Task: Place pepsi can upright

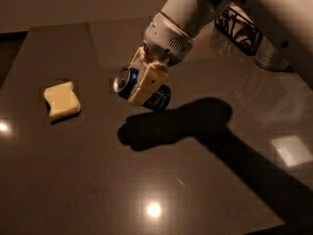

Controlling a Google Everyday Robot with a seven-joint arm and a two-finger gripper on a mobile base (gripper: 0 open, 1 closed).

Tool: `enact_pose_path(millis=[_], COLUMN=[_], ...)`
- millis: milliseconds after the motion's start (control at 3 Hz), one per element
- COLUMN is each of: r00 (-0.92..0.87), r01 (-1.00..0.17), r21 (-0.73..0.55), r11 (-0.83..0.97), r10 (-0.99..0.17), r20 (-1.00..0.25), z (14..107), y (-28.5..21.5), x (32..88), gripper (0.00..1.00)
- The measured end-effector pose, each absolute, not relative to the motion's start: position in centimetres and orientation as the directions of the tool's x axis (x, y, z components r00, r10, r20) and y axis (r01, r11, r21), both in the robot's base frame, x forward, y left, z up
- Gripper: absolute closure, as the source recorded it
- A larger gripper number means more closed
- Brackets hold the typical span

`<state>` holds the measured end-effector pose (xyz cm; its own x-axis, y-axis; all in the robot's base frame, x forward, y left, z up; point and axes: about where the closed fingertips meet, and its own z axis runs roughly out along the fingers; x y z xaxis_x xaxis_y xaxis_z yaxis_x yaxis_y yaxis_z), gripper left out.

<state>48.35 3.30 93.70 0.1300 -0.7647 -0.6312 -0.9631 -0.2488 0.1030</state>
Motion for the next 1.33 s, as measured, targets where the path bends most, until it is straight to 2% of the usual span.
enact_pose_path(millis=[667, 1333], r00=[-0.031, -0.083], r01=[-0.985, -0.993], r21=[0.133, 0.11], r11=[-0.11, -0.031], r10=[-0.643, -0.464], r20=[-0.765, -0.882], z=[93.6, 92.9], y=[3.4, 3.4], x=[49.9, 51.4], gripper=[1.0, 1.0])
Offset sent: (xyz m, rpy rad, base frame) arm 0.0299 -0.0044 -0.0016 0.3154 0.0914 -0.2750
